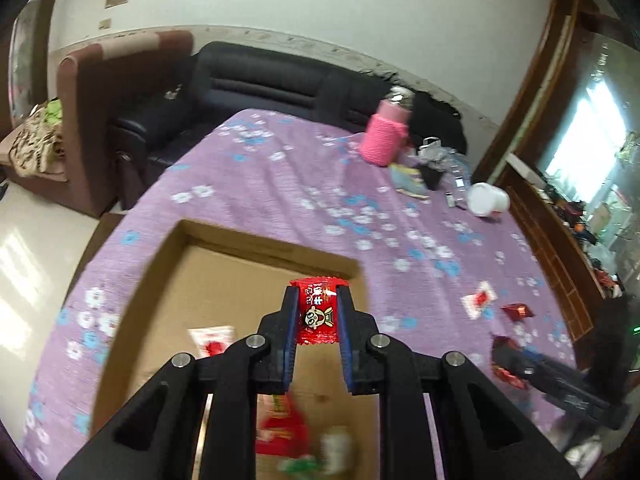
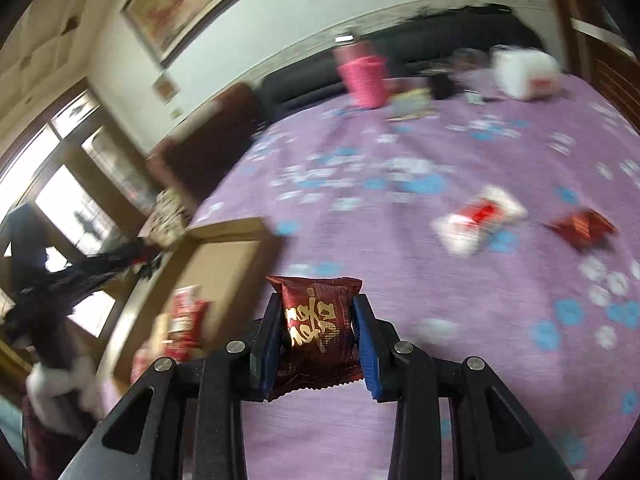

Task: Organize snacks
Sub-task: 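Drop the red candy and red bag into the cardboard box with both grippers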

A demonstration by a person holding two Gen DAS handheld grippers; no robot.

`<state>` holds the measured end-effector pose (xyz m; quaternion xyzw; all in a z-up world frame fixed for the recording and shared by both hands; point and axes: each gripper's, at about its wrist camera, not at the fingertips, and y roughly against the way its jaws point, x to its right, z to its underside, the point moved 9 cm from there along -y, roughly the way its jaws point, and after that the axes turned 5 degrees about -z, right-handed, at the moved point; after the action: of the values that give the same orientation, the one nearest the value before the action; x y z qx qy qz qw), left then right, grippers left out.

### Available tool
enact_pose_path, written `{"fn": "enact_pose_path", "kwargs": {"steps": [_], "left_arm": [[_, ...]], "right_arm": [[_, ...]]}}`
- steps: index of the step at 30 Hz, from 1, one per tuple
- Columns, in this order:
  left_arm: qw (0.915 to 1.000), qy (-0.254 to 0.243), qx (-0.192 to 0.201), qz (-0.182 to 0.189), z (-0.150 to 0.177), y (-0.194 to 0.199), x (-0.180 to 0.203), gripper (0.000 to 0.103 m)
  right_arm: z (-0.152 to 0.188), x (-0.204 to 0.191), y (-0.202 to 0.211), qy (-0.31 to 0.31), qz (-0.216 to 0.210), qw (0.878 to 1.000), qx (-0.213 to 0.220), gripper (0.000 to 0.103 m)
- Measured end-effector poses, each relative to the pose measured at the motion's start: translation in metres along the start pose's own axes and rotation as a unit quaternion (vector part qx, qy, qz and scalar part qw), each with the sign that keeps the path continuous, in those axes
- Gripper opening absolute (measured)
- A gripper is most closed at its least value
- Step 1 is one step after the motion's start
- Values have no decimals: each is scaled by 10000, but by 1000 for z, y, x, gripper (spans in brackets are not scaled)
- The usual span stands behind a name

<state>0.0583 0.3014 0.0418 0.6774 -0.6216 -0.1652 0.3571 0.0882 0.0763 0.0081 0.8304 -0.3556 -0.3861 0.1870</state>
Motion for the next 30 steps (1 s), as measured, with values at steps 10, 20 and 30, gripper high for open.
{"fn": "enact_pose_path", "kwargs": {"steps": [10,20,30], "left_arm": [[9963,593,-577,-233,13,-60,-67,17],[9936,854,-686,-270,12,-78,-87,40],[9960,825,26,-349,0,0,-74,85]], "right_arm": [[-6,-83,-113,725,93,9932,-907,37],[-3,-70,-167,688,467,9898,-1161,41],[-29,-61,-92,587,503,9960,-438,47]]}}
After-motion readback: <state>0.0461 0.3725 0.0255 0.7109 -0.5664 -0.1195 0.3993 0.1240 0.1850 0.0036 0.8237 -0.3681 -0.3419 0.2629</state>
